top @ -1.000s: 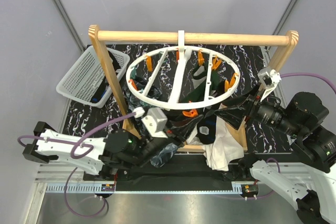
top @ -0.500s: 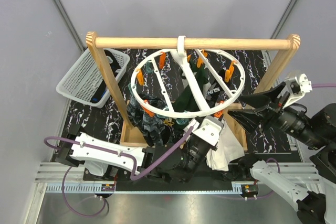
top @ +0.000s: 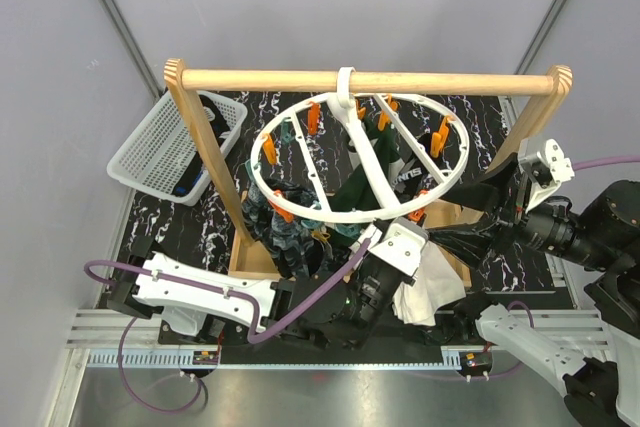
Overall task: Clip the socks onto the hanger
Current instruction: Open the clamp at the hanger.
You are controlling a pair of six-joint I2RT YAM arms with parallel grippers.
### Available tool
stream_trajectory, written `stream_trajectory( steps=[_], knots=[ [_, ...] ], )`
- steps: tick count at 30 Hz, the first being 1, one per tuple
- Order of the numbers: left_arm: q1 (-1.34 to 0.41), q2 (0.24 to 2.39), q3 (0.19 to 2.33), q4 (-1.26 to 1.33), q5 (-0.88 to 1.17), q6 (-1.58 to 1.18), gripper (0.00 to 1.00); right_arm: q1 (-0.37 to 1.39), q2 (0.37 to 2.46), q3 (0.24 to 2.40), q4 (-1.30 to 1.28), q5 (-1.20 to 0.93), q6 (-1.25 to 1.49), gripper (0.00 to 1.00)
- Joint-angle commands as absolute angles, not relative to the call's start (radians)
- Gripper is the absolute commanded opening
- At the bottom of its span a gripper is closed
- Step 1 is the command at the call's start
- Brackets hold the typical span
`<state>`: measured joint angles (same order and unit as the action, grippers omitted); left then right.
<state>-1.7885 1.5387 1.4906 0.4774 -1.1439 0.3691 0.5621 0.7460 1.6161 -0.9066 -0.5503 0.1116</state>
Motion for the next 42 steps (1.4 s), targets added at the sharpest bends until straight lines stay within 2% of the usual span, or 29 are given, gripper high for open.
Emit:
stream_trajectory(
  steps=[1,10,14,33,36,42],
  knots=[
    [-1.798,1.563,1.555,0.456,-1.106,0.368,0.00,0.565,0.788,1.652,-0.888,-0.630,0.101,0.81],
    [-1.799,1.588,1.577,0.436,-1.094,0.347,0.00,0.565,0.772,1.698,-0.860,-0.571,0.140,0.82],
    [-1.799,1.588,1.572,0.436,-1.103,0.348,0.00,0.565,0.755,1.724,-0.887,-0.450,0.138,0.82],
    [-1.796,1.643,1.654,0.387,-1.069,0.333,0.00,0.565,0.816,1.683,-0.885,-0.632,0.147,0.79],
    [-1.798,1.654,1.666,0.384,-1.069,0.330,0.00,0.565,0.818,1.675,-0.888,-0.611,0.141,0.77],
    [-1.795,1.669,1.684,0.362,-1.069,0.324,0.00,0.565,0.816,1.660,-0.879,-0.597,0.143,0.65]
  ],
)
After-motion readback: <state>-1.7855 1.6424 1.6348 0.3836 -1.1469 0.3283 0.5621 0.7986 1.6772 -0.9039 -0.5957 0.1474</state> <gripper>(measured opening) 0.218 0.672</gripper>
